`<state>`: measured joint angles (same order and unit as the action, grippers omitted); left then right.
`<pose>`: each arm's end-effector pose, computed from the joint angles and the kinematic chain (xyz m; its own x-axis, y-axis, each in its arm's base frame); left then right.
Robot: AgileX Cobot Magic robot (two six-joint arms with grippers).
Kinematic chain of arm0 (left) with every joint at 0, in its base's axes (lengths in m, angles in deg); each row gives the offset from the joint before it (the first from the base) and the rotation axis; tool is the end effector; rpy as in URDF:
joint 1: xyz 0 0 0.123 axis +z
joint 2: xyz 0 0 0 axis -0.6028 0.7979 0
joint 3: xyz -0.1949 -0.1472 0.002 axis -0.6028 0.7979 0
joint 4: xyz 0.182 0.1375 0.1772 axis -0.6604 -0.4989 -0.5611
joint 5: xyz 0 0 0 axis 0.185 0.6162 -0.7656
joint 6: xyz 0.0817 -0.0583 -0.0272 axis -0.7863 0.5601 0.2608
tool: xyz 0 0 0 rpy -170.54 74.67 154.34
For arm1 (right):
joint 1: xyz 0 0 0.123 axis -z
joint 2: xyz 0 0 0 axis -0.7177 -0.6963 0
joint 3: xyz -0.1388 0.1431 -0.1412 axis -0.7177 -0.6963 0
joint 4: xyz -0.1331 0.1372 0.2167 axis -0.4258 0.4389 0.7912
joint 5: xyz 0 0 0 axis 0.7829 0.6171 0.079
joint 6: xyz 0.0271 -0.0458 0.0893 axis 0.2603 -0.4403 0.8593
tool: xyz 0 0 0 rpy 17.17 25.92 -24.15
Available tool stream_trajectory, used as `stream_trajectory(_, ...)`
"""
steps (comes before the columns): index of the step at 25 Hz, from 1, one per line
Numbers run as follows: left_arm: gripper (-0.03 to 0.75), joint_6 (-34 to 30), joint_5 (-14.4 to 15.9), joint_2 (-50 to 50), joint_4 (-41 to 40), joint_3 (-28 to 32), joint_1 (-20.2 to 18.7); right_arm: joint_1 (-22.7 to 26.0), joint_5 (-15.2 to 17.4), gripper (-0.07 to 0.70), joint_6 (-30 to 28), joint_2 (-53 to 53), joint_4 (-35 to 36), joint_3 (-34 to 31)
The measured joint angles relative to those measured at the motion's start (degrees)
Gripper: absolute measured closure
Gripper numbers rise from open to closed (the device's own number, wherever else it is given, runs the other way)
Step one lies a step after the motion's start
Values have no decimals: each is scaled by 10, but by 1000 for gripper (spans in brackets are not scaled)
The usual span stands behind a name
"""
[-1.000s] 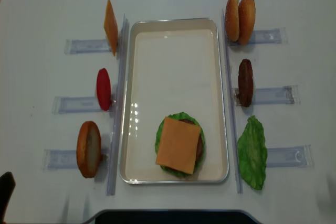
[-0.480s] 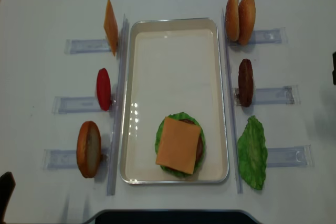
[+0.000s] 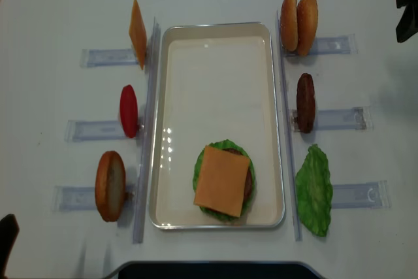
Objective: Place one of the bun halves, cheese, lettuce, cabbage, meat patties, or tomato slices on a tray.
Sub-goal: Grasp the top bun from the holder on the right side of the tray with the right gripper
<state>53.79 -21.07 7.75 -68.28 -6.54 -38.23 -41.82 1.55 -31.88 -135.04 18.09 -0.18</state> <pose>0.0795 -0.0005 0.2772 -0.5092 -0.0529 -0.8590 -0.0203 0.9986 -0.0494 0.3536 -0.0069 0.2450 -0.9687 -0.0297 -0.2463 -0.0671 0.9872 0.1449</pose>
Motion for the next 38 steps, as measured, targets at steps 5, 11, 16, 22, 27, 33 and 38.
stream_trajectory(5,324,0,0,0,0,0,0,0,4,171,7,-66,7,81)
stream_trajectory(11,324,0,0,0,0,0,0,-1,4,171,9,-117,35,145)
stream_trajectory(16,324,0,0,0,0,0,0,-25,3,171,36,-132,37,149)
stream_trajectory(22,324,0,0,0,0,0,0,-106,-19,171,141,-134,4,161)
stream_trajectory(27,324,0,0,0,0,0,0,-183,-38,171,202,-134,-6,161)
stream_trajectory(33,324,0,0,0,0,0,0,-249,-87,171,244,-134,-10,161)
stream_trajectory(38,324,0,0,0,0,0,0,-266,-119,171,253,-134,-22,161)
